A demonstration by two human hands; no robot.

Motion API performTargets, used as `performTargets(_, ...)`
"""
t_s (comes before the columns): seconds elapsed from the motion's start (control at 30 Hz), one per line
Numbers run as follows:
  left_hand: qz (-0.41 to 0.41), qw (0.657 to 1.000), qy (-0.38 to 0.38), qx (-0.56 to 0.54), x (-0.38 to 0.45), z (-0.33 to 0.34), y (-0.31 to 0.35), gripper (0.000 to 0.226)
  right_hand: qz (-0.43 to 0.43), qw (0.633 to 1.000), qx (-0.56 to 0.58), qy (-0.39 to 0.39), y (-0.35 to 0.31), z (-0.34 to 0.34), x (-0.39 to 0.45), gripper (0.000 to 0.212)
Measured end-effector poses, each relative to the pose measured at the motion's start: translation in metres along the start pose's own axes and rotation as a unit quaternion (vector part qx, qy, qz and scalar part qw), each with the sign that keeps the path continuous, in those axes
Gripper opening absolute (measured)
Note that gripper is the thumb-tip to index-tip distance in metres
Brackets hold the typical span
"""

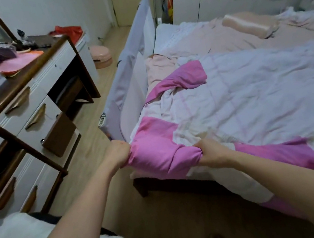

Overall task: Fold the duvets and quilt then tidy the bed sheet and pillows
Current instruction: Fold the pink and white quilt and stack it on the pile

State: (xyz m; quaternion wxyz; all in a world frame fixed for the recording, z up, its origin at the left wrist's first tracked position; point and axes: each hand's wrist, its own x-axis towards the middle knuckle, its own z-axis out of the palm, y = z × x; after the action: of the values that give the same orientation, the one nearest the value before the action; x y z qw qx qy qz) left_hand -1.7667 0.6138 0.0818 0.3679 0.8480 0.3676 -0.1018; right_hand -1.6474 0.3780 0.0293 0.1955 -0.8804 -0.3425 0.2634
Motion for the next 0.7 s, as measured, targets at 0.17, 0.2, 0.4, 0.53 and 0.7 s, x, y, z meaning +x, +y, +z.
performTargets(0.17, 0.034, 0.999, 0.007, 0.028, 0.024, 0.012, 0.041, 0.063, 0.003, 0.997, -0.038, 0.067, 0.023, -0.027, 0.021, 0.020)
performTargets(0.2, 0.044, 0.998, 0.010, 0.046, 0.031, 0.015, 0.048, 0.055, 0.006, 0.995, -0.049, 0.084, 0.027, -0.030, 0.029, 0.017)
performTargets(0.4, 0.033, 0.978, 0.042, 0.200, 0.091, 0.033, 0.083, 0.029, 0.028, 0.994, -0.025, 0.104, 0.051, -0.049, 0.091, 0.019)
performTargets(0.53, -0.012, 0.958, 0.038, 0.286, 0.152, 0.047, 0.108, 0.034, 0.004, 1.000, 0.006, 0.016, 0.079, -0.055, 0.158, 0.019)
performTargets(0.7, -0.051, 0.892, -0.079, 0.442, 0.258, 0.075, 0.130, 0.043, -0.024, 0.961, 0.029, -0.273, 0.123, -0.057, 0.251, 0.020)
